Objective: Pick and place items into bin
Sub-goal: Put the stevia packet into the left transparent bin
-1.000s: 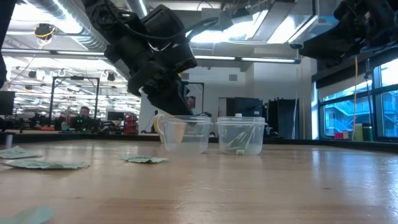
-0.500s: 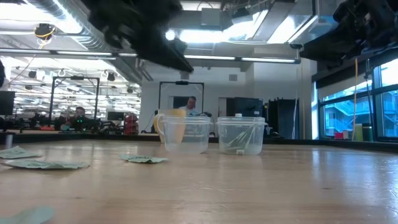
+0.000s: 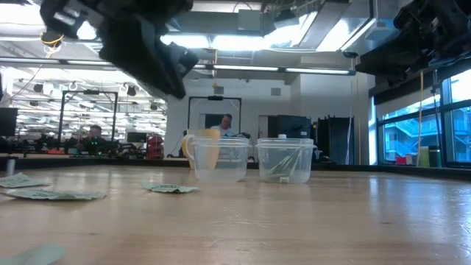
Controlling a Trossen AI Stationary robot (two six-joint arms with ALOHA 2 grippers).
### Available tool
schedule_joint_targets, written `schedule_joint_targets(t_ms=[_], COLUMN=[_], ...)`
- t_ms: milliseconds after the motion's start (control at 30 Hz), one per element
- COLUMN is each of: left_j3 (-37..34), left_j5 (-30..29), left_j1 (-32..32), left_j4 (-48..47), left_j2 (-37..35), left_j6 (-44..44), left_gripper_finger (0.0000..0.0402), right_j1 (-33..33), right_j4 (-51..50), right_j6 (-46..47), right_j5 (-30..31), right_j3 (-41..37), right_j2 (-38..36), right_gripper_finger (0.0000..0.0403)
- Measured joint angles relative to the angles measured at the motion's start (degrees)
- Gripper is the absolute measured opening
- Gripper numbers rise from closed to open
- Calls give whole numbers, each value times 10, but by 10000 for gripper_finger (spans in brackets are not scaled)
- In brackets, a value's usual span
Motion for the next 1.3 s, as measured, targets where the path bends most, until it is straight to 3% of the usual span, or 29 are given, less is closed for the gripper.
schedule_joint_targets(t_ms=[233,500,1300], left_j3=[0,0,3], left_j5=[-45,-41,-43], left_j1=[-11,-11,-11], left_j4=[-23,-22,-23], left_j2=[54,111,166], left_j6=[-19,-33,-65], left_gripper_finger=[86,86,86], right_j1=[0,0,0], right_j4=[0,0,-3], right_j6=[-1,-1,-4], right_j5=[0,0,0], right_j3=[0,0,0], right_j2=[0,0,0], right_gripper_finger=[148,148,148])
